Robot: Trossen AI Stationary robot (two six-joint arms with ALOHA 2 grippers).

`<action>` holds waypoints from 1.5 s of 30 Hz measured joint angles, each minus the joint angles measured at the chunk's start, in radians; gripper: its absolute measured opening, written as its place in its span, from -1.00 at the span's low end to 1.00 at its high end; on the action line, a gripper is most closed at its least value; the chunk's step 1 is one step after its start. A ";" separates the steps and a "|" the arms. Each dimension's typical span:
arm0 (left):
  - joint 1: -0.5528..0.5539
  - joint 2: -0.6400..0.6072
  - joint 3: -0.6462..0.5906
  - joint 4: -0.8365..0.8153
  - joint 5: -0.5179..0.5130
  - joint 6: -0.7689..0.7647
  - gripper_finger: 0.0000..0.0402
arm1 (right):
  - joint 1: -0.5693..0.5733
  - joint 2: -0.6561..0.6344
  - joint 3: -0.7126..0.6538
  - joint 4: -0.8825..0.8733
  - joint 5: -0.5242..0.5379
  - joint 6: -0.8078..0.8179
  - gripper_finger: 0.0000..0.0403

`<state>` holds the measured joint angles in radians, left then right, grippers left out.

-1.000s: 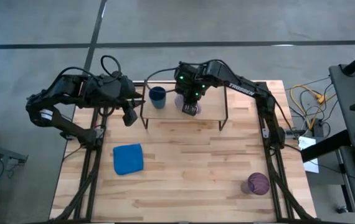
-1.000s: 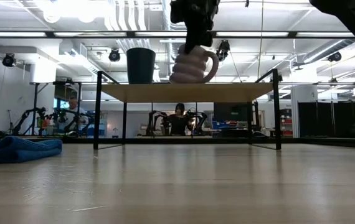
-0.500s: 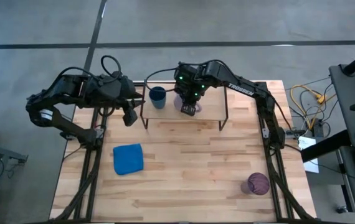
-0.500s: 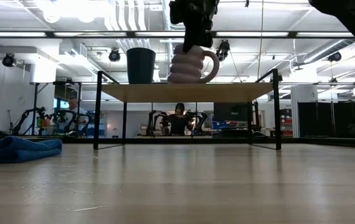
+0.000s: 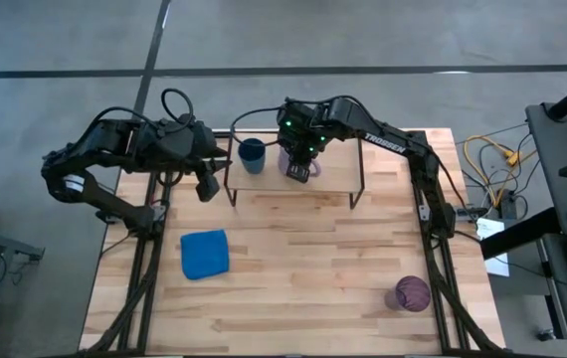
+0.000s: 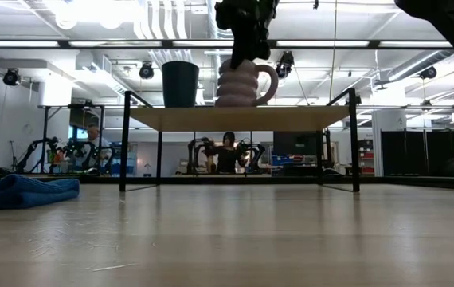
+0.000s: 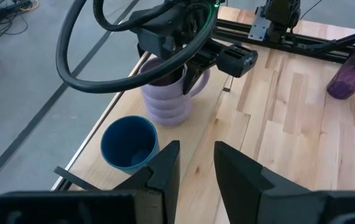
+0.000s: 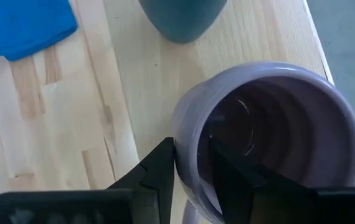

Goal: Stack small to large cups/mugs on shelf
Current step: Put the light purple mug on the shelf, then put the purple glass on the shelf

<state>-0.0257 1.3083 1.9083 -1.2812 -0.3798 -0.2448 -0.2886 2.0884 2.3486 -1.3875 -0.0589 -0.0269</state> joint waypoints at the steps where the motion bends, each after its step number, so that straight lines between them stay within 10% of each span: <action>1: 0.000 0.000 0.000 0.000 0.000 0.004 -0.58 | 0.000 -0.001 0.000 0.001 0.000 0.000 -0.55; 26: 0.002 0.002 -0.001 0.001 0.000 0.047 -0.58 | 0.122 -0.286 0.008 -0.120 -0.104 0.281 -0.64; 39: 0.002 0.002 -0.002 0.001 -0.001 0.045 -0.58 | 0.445 -0.482 -0.114 -0.183 0.135 0.969 -0.61; 45: 0.002 0.002 -0.002 0.001 -0.001 0.045 -0.58 | 0.627 -0.517 -0.302 -0.184 0.076 1.321 -0.61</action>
<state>-0.0235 1.3106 1.9060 -1.2800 -0.3805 -0.1998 0.3383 1.5711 2.0461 -1.5711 0.0169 1.2945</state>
